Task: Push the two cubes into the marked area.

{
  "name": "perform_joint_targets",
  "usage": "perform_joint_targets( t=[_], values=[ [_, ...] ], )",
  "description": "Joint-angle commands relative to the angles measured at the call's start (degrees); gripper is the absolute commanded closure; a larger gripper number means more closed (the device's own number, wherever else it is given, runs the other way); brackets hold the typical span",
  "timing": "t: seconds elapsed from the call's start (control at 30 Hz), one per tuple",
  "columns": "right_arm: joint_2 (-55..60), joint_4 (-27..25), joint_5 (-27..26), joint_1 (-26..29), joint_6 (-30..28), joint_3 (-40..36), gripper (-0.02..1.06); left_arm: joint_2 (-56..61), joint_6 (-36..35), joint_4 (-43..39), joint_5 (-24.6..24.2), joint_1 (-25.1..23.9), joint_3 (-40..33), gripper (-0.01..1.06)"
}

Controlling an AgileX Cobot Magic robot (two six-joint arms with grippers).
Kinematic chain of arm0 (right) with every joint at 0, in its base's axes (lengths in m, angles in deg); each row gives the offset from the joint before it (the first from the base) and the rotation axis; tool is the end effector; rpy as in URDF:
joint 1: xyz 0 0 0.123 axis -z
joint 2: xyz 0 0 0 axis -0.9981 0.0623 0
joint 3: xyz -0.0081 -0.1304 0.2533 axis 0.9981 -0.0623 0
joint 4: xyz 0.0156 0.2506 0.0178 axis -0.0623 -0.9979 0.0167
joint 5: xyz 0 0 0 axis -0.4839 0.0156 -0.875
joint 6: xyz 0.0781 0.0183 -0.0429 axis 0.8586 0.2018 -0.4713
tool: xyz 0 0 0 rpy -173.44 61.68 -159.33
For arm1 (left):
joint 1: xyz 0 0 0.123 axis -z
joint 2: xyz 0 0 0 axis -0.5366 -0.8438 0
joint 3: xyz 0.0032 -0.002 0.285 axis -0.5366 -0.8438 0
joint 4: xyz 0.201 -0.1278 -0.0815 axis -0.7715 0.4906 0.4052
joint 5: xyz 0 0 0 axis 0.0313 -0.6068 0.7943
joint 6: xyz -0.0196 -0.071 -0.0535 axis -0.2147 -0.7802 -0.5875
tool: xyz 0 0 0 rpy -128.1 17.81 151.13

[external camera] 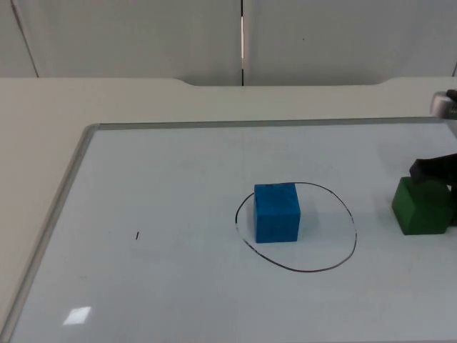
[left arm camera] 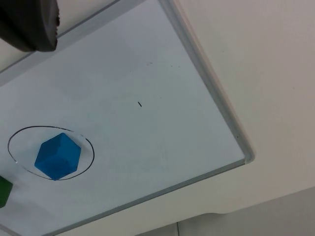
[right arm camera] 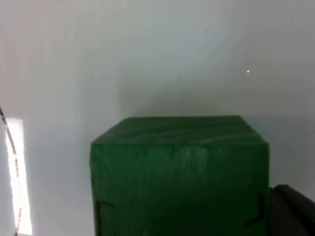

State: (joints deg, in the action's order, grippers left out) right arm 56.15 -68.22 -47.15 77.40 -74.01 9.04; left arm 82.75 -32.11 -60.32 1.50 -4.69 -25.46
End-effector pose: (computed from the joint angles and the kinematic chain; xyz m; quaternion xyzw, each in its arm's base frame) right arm 0.3391 0.0592 0.1128 0.0185 0.9914 0.0508 0.1190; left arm -0.0041 0.0022 0.2762 0.2138 0.8302 -0.1186 0.5009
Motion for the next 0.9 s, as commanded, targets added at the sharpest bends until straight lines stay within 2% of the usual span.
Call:
perform_joint_targets(
  t=[0.0,0.63,0.87],
  values=[
    [-0.1,-1.0,0.3,-0.3,0.1,0.2,1.05,0.2,-0.2,0.6,-0.2,0.1,-0.3,1.05],
    [-0.1,-2.2,0.1,-2.9,0.1,0.2,1.05,0.2,-0.2,0.6,-0.2,0.1,-0.3,1.05],
    [-0.1,-2.0,-3.4,-2.9,0.1,0.2,1.05,0.2,-0.2,0.6,-0.2,0.1,-0.3,1.05]
  ],
)
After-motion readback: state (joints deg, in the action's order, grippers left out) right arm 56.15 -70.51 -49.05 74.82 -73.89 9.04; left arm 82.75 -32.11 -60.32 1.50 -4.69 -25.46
